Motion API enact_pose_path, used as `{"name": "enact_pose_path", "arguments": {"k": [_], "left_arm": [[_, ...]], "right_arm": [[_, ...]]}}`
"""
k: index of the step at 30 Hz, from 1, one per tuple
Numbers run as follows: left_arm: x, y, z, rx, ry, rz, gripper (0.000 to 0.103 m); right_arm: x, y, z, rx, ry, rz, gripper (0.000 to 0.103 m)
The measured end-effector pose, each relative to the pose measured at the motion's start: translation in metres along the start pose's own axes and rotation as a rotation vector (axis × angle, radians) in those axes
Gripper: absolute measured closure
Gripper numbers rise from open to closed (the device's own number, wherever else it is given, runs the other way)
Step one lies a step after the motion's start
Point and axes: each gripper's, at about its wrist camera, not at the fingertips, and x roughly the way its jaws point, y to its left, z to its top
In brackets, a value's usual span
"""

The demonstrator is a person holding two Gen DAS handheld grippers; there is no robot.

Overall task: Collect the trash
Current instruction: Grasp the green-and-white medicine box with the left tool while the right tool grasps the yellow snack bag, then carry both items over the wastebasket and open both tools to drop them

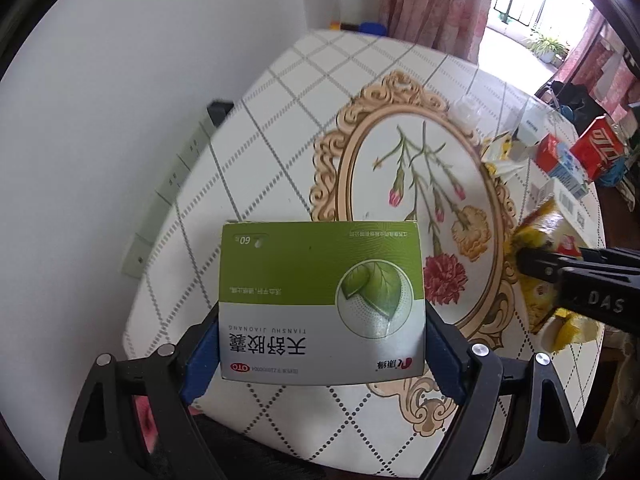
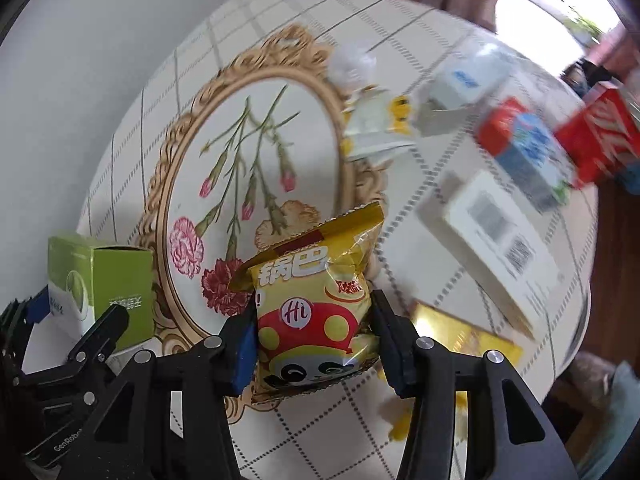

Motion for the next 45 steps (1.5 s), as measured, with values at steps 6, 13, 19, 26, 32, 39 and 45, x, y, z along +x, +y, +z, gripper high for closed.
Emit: {"name": "enact_pose_path", "arguments": {"k": [6, 13, 19, 26, 32, 39, 45], "left_arm": [[-0.044, -0.012, 0.003, 0.040, -0.097, -0.008, 0.016], [-0.110, -0.054, 0.007, 0.119, -0.227, -0.081, 0.016], [-0.153, -0.129, 0.013, 0.222, -0.286, -0.211, 0.016], [-0.142, -0.259, 0.029, 0.376, -0.197, -0.405, 0.016], [-0.081, -0.379, 0.046, 0.469, -0.010, -0.518, 0.016], [0.016, -0.467, 0.058, 0.501, 0.232, -0.521, 0.014], [0.054, -0.499, 0.051, 0.498, 0.354, -0.504, 0.007]], "right_arm": [[-0.055, -0.031, -0.033, 0.136, -0.149, 0.009, 0.051], [-0.117, -0.066, -0.076, 0.281, -0.338, 0.026, 0.051], [-0.162, -0.132, -0.115, 0.424, -0.445, 0.031, 0.051], [-0.198, -0.242, -0.160, 0.561, -0.475, -0.021, 0.051], [-0.167, -0.345, -0.184, 0.683, -0.409, -0.079, 0.051], [-0.086, -0.427, -0.180, 0.755, -0.276, -0.091, 0.051], [-0.028, -0.463, -0.172, 0.792, -0.202, -0.065, 0.051]]}}
